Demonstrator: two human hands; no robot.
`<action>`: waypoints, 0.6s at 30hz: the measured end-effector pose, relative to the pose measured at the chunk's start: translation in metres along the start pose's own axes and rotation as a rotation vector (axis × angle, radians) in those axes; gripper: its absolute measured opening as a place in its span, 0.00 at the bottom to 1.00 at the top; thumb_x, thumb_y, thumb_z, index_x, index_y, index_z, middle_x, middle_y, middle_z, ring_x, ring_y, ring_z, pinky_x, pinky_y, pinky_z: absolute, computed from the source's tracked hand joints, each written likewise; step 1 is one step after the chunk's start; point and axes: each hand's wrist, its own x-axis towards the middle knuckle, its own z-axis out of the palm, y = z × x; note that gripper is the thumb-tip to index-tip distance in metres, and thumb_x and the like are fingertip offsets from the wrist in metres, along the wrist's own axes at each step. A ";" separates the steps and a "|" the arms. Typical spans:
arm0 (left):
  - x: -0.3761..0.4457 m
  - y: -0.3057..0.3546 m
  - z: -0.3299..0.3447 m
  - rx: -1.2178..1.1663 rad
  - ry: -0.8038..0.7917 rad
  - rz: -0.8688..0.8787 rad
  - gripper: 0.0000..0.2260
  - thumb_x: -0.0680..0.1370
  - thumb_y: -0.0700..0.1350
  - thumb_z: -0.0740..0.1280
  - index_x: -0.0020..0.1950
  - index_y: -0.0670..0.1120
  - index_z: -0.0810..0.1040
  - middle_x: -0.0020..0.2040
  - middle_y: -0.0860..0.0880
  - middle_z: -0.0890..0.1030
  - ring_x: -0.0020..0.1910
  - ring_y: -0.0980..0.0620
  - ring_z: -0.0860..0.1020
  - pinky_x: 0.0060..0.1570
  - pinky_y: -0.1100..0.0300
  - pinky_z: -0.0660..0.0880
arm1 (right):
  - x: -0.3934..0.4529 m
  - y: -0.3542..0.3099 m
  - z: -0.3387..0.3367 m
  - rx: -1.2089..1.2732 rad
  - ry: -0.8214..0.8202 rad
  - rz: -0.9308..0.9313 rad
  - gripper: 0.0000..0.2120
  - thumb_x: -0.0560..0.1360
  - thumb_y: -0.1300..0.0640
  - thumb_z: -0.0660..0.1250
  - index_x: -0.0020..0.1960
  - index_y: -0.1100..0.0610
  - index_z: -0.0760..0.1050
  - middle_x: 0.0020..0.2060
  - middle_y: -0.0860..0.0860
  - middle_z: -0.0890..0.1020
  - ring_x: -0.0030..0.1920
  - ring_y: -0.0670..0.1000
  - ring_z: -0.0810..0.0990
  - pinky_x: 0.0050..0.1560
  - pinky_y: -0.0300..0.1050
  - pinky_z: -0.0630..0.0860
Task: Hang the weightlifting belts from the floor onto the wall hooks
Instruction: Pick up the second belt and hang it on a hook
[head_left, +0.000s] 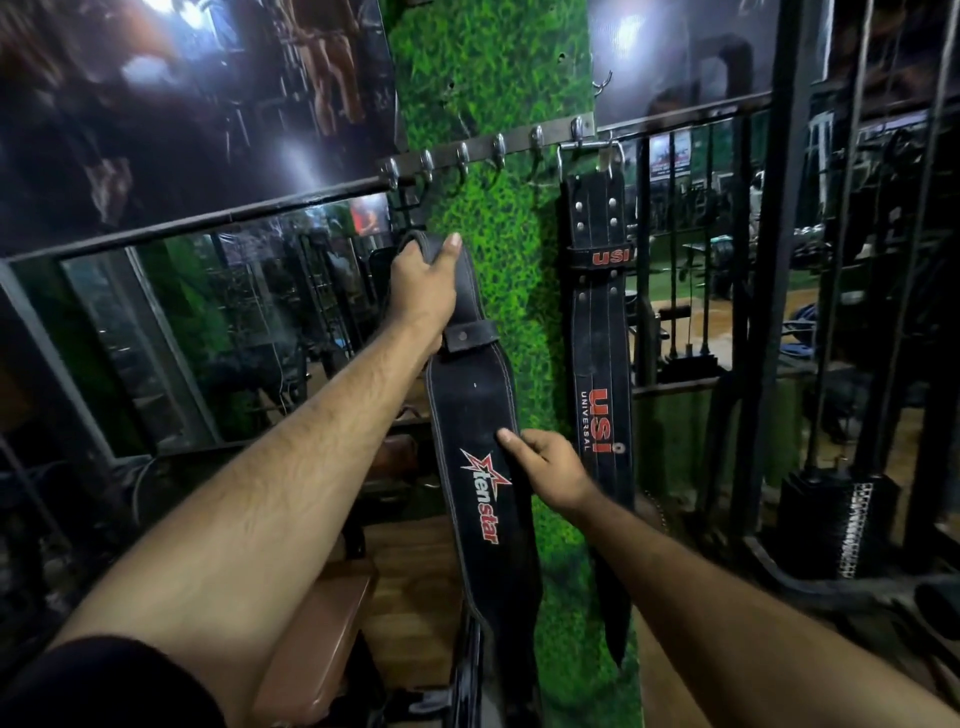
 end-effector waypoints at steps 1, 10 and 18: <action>0.000 -0.006 -0.004 0.002 -0.018 -0.010 0.10 0.79 0.51 0.69 0.47 0.44 0.78 0.40 0.52 0.80 0.39 0.53 0.78 0.44 0.54 0.77 | -0.002 -0.007 -0.002 0.030 -0.048 0.041 0.35 0.71 0.26 0.64 0.36 0.62 0.73 0.31 0.55 0.74 0.33 0.51 0.72 0.33 0.50 0.69; -0.034 -0.007 -0.023 -0.075 -0.333 -0.066 0.07 0.79 0.48 0.70 0.53 0.49 0.76 0.44 0.49 0.83 0.40 0.52 0.82 0.45 0.49 0.80 | 0.067 -0.162 -0.011 0.540 0.004 0.189 0.25 0.81 0.35 0.57 0.48 0.55 0.80 0.32 0.49 0.80 0.34 0.48 0.78 0.43 0.45 0.76; -0.075 -0.034 -0.046 -0.113 -0.430 -0.115 0.03 0.81 0.47 0.66 0.47 0.51 0.77 0.39 0.55 0.81 0.36 0.57 0.77 0.39 0.58 0.73 | 0.086 -0.182 -0.009 0.752 0.169 0.337 0.14 0.82 0.53 0.66 0.57 0.65 0.76 0.44 0.61 0.82 0.41 0.57 0.81 0.42 0.52 0.82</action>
